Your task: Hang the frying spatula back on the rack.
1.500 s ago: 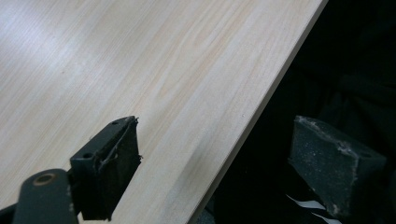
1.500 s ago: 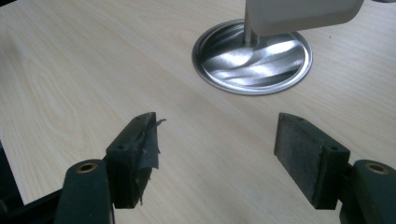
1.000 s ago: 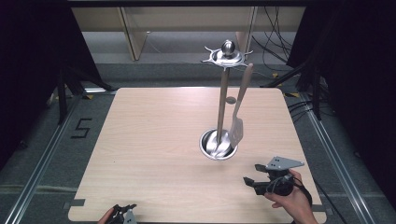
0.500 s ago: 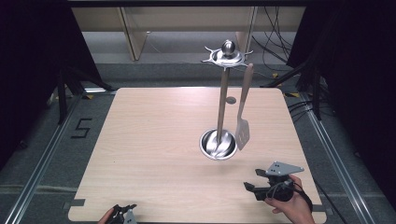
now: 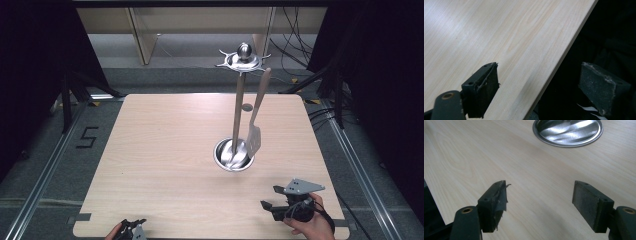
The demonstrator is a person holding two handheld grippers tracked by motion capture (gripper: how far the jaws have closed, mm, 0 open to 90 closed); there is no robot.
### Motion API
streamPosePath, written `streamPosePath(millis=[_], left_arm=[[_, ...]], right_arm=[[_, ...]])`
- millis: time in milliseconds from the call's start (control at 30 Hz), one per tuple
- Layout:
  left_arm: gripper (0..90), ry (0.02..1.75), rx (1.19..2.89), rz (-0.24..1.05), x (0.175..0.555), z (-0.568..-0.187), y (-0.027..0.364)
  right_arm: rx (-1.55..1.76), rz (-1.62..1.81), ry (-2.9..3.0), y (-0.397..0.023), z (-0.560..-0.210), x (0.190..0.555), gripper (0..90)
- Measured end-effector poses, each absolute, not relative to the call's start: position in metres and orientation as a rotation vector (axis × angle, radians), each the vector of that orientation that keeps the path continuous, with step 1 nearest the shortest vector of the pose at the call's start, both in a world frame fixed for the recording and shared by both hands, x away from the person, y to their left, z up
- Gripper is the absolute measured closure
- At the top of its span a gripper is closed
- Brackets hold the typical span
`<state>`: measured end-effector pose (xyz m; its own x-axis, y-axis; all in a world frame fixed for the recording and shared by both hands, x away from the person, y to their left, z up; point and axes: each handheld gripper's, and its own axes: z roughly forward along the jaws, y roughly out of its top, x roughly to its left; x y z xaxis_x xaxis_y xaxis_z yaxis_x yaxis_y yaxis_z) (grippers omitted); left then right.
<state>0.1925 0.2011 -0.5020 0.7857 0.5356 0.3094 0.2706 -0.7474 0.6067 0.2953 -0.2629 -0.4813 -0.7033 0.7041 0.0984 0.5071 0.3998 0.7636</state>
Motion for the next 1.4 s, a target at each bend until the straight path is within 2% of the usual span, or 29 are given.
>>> streamPosePath(millis=[1400], left_arm=[[15.2,0.599,2.425,0.643,0.192,-0.502,0.201]], right_arm=[[1.026,1.131,2.4,-0.269,-0.49,0.264,26.9]])
